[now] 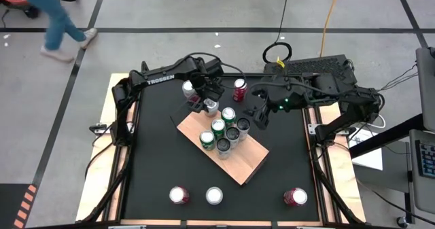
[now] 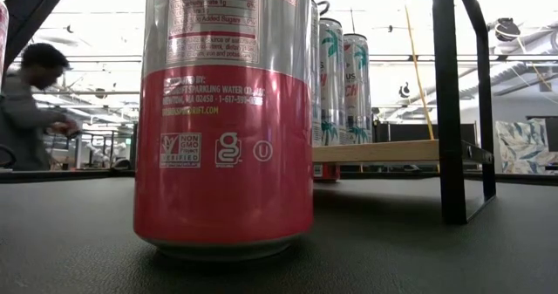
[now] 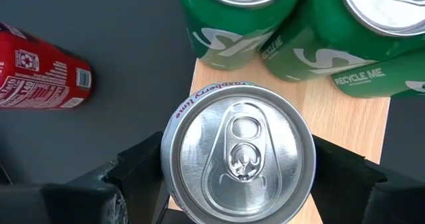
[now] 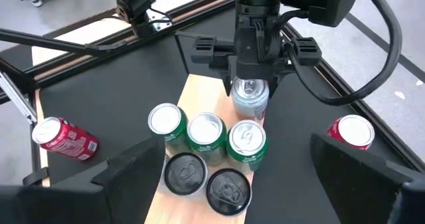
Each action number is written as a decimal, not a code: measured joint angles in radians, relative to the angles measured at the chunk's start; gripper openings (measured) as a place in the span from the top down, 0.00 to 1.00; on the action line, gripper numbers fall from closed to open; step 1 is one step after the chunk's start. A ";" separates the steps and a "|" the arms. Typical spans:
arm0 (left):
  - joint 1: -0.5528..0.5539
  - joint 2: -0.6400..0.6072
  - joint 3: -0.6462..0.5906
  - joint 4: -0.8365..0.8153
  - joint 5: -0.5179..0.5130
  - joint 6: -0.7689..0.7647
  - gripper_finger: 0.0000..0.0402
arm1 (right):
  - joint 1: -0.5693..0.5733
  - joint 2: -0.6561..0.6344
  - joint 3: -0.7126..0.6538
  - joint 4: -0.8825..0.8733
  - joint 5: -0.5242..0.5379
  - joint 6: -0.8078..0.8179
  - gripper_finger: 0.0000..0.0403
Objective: Place canned beverage on shelf
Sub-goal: Put the top right white and pink soda can on the shelf, then put the top white and pink soda can aligned with the other white and pink soda can
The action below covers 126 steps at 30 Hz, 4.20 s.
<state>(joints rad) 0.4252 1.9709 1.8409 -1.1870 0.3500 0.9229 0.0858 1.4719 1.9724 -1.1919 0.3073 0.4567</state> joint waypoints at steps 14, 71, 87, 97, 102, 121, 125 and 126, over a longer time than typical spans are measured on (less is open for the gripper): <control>-0.001 0.017 0.001 -0.003 -0.014 0.008 0.25 | -0.021 0.000 0.000 0.017 -0.026 0.005 0.13; -0.068 -0.521 0.031 0.026 -0.373 -1.022 0.10 | -0.054 0.000 0.001 0.052 -0.041 -0.025 0.13; 0.175 -0.449 0.029 -0.026 -0.275 -1.016 0.10 | -0.045 0.015 0.002 -0.044 -0.050 -0.051 0.13; 0.320 -0.262 0.029 -0.150 -0.190 -0.976 0.10 | -0.161 -0.011 0.001 -0.143 -0.052 -0.198 0.13; 0.346 -0.219 0.029 -0.161 -0.199 -1.115 0.10 | -0.243 -0.028 0.001 -0.153 -0.079 -0.267 0.13; 0.498 -0.205 0.029 -0.102 -0.010 -1.102 0.10 | -0.353 -0.064 0.001 -0.153 -0.140 -0.160 0.13; 0.497 -0.205 0.029 -0.104 -0.004 -0.969 0.10 | -0.324 -0.063 0.001 -0.153 -0.204 -0.011 0.13; 0.497 -0.205 0.029 -0.104 -0.003 -0.942 0.10 | -0.310 -0.063 0.001 -0.153 -0.208 0.030 0.13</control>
<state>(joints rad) 0.9221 1.7657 1.8702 -1.2911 0.3466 -0.0190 -0.2244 1.4090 1.9732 -1.3449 0.0994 0.4866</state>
